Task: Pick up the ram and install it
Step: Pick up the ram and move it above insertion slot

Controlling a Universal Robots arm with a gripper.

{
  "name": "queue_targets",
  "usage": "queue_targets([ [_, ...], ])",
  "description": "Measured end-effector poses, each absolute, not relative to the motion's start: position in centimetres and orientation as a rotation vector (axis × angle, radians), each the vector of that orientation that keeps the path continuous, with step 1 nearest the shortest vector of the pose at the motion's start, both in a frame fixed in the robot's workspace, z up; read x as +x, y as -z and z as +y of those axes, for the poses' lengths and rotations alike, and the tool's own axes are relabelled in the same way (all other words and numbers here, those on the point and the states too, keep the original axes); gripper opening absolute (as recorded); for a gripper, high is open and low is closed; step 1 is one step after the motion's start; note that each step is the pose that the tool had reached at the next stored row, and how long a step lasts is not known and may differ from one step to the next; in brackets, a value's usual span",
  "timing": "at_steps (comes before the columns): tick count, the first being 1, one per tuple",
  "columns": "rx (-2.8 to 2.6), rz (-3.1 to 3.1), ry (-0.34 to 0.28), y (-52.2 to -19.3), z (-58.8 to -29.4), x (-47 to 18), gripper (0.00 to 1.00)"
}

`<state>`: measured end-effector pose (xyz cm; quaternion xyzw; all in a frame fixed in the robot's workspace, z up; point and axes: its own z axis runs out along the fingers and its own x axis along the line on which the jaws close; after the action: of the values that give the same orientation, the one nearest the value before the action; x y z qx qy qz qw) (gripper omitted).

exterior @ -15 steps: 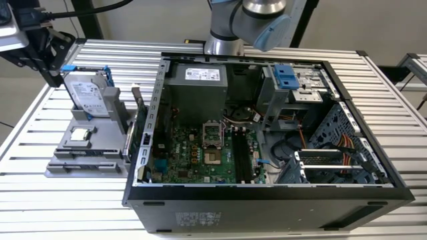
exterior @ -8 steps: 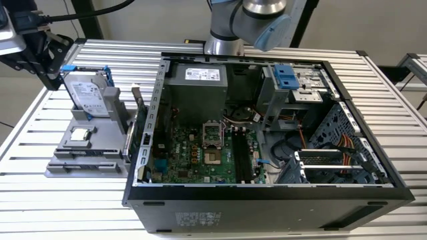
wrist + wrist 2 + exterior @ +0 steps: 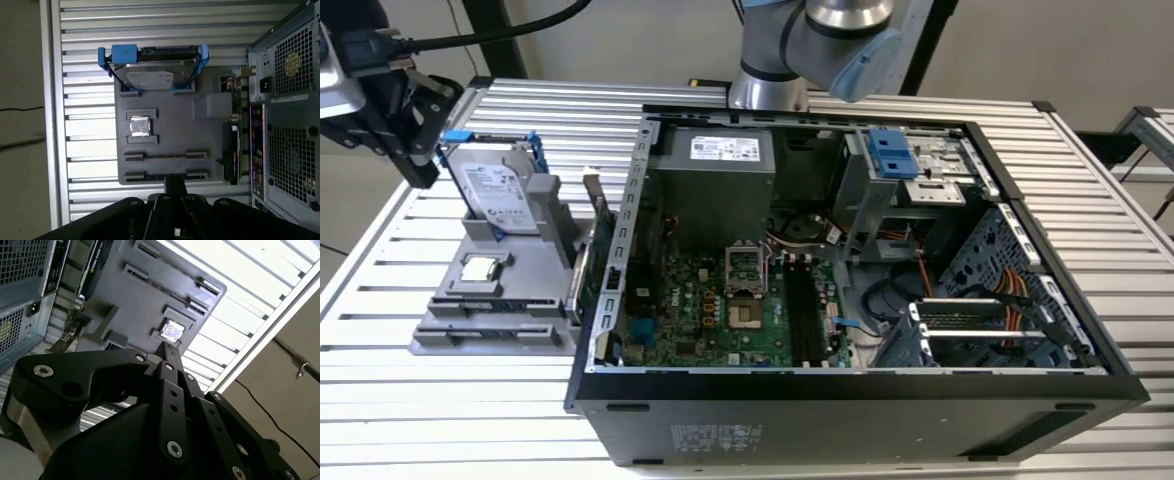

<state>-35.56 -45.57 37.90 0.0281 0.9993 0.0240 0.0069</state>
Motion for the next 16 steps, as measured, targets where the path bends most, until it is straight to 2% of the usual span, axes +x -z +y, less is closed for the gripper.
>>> queue_targets([
  [16, 0.072, 3.126, -0.075, -37.9, -47.4, -35.6, 0.00],
])
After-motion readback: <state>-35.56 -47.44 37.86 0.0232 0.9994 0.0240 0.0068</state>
